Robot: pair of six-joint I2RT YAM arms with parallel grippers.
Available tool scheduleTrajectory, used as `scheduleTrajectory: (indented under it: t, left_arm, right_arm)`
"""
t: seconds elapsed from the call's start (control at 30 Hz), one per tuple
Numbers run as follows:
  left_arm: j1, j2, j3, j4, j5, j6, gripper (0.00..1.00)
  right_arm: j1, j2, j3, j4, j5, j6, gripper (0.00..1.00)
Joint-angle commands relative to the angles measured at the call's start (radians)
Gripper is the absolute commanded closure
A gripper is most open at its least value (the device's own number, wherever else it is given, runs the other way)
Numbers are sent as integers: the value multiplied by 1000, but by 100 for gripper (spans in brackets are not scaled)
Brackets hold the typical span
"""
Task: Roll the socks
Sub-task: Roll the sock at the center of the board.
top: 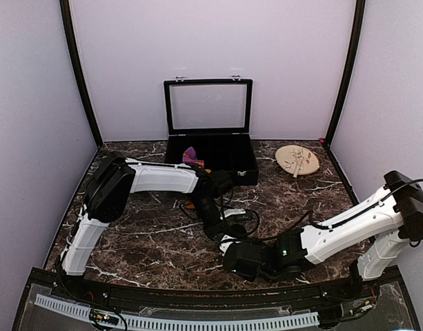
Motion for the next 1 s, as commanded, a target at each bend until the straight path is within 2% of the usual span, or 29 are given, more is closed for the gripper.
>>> scheduleTrajectory:
  t: [0.0,0.23,0.97]
  left_arm:
    - [12,14,21,-45,30,15,100]
    - [17,20,17,-55,47,26,100]
    - [21,20,-5,-58,49,37,100]
  right_arm:
    - [9,40,37,-17,12,-72,50]
    - [-16,82,60,-47,10,-118,46]
    - [-102,146,91,-33,-52,-256,47]
